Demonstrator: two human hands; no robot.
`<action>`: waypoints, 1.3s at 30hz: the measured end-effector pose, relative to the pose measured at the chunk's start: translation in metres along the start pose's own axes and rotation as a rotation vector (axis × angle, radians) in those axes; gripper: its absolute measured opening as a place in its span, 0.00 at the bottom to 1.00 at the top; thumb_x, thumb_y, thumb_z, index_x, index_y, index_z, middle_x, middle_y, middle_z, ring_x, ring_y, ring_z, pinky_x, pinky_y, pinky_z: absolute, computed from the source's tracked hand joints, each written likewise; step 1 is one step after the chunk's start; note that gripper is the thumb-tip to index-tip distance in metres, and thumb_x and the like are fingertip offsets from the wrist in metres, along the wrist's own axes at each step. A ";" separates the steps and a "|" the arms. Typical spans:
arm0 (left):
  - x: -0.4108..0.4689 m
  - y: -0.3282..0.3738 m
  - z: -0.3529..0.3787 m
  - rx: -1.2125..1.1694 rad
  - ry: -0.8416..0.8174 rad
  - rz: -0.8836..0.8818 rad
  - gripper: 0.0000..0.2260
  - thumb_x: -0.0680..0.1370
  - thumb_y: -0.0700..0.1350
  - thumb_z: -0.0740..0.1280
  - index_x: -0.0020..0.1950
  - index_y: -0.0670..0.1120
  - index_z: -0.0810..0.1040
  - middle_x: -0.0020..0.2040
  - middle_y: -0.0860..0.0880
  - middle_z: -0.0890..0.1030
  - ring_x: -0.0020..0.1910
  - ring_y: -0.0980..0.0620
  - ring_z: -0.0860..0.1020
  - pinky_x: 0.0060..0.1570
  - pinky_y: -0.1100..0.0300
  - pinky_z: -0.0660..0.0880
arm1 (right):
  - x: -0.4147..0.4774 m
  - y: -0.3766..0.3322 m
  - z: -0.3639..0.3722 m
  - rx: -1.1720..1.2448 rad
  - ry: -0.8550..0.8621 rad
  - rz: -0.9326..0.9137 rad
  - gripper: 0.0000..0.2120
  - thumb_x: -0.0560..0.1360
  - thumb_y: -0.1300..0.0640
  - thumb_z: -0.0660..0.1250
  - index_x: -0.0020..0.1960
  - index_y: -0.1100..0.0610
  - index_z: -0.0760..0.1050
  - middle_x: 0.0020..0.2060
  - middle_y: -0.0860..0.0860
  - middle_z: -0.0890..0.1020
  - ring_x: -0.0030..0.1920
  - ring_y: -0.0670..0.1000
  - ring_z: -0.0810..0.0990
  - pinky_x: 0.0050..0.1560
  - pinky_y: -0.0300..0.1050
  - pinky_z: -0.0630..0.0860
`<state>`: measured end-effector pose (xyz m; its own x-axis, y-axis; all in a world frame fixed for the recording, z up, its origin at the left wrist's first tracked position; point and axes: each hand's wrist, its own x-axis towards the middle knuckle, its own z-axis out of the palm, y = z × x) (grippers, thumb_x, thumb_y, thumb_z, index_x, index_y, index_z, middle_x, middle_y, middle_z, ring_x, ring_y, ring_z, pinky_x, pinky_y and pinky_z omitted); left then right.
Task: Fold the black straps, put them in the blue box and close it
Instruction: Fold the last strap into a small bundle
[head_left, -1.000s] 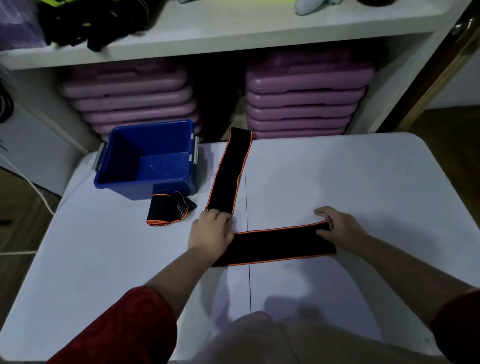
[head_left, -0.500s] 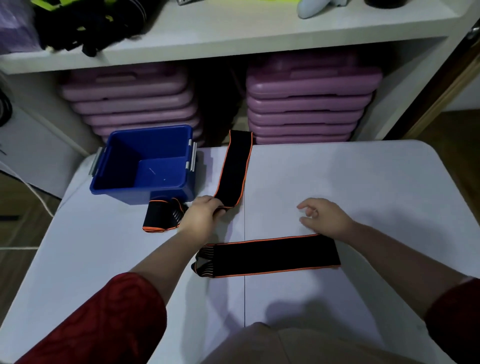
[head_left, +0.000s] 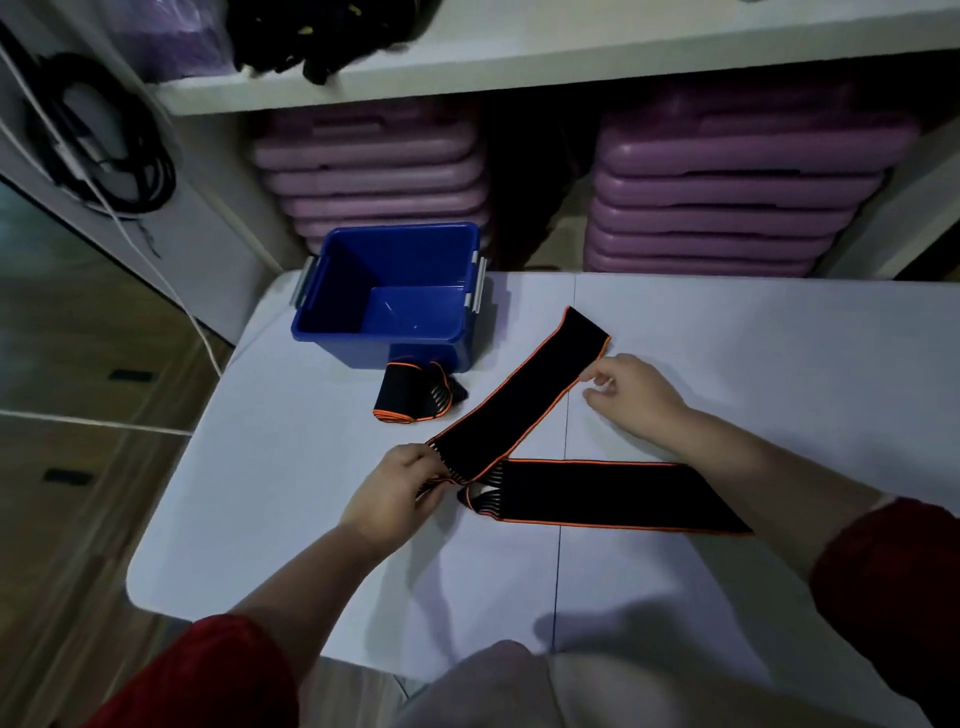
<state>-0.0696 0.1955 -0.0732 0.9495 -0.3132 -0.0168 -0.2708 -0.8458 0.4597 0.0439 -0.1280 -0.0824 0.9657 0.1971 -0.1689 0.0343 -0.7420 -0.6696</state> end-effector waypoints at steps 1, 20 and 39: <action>-0.005 -0.005 -0.002 -0.005 0.000 -0.023 0.08 0.73 0.43 0.70 0.51 0.50 0.80 0.50 0.51 0.78 0.50 0.51 0.76 0.50 0.58 0.76 | 0.004 -0.003 0.003 -0.022 0.024 -0.012 0.09 0.72 0.52 0.67 0.52 0.46 0.78 0.48 0.48 0.74 0.50 0.51 0.77 0.52 0.49 0.75; 0.009 -0.022 -0.017 0.007 0.070 -0.059 0.05 0.73 0.42 0.71 0.48 0.46 0.81 0.50 0.48 0.79 0.50 0.48 0.77 0.52 0.57 0.74 | 0.044 -0.008 -0.003 -0.028 0.159 0.372 0.09 0.76 0.57 0.61 0.51 0.61 0.76 0.48 0.58 0.81 0.48 0.59 0.78 0.45 0.47 0.74; 0.021 0.014 -0.001 0.038 0.045 0.203 0.09 0.75 0.46 0.64 0.47 0.42 0.81 0.47 0.45 0.80 0.48 0.52 0.75 0.52 0.68 0.67 | -0.171 0.064 -0.027 0.076 0.434 0.534 0.06 0.69 0.55 0.69 0.37 0.56 0.74 0.28 0.48 0.77 0.37 0.55 0.77 0.38 0.44 0.70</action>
<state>-0.0529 0.1772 -0.0657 0.8806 -0.4602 0.1132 -0.4627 -0.7832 0.4154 -0.1116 -0.2266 -0.0767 0.8615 -0.4684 -0.1957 -0.4772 -0.6158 -0.6270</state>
